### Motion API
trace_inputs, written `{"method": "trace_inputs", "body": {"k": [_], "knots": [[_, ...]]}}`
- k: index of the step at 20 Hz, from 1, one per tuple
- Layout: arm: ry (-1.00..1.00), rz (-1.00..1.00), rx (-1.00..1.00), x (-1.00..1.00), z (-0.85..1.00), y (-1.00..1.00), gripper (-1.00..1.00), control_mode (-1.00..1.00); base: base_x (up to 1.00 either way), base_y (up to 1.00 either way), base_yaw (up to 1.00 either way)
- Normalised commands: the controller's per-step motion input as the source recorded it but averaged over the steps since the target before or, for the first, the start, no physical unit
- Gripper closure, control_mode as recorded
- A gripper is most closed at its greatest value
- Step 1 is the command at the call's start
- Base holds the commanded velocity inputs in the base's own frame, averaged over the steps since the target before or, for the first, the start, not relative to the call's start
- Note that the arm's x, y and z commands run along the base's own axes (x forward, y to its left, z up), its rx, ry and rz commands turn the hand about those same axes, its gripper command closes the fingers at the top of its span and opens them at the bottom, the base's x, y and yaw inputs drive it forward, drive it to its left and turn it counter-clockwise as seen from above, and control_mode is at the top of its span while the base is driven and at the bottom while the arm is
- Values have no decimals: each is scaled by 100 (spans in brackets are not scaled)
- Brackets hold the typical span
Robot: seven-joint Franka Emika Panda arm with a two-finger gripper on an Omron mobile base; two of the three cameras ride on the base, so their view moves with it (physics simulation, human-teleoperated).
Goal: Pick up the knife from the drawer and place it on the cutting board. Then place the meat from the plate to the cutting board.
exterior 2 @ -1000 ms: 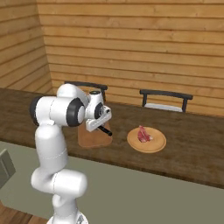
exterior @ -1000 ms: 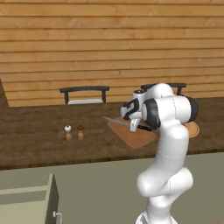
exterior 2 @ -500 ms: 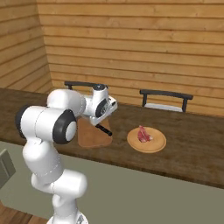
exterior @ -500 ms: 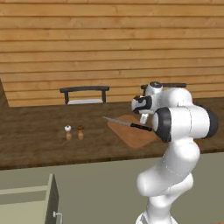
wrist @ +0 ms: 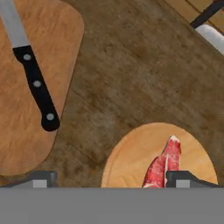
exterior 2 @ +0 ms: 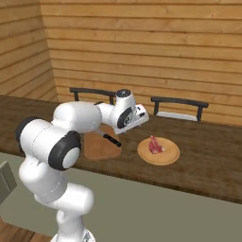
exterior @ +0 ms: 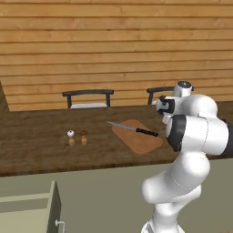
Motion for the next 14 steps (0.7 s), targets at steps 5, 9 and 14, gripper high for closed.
{"method": "trace_inputs", "body": {"k": [5,9,14], "knots": [[14,-45,7,-8,0,-53,-100,-100,0,0,0],[1,-11,4,-33,-8,-25,-100,-100,0,0,0],[2,-5,5,-10,-13,-54,-100,-100,0,0,0]]}}
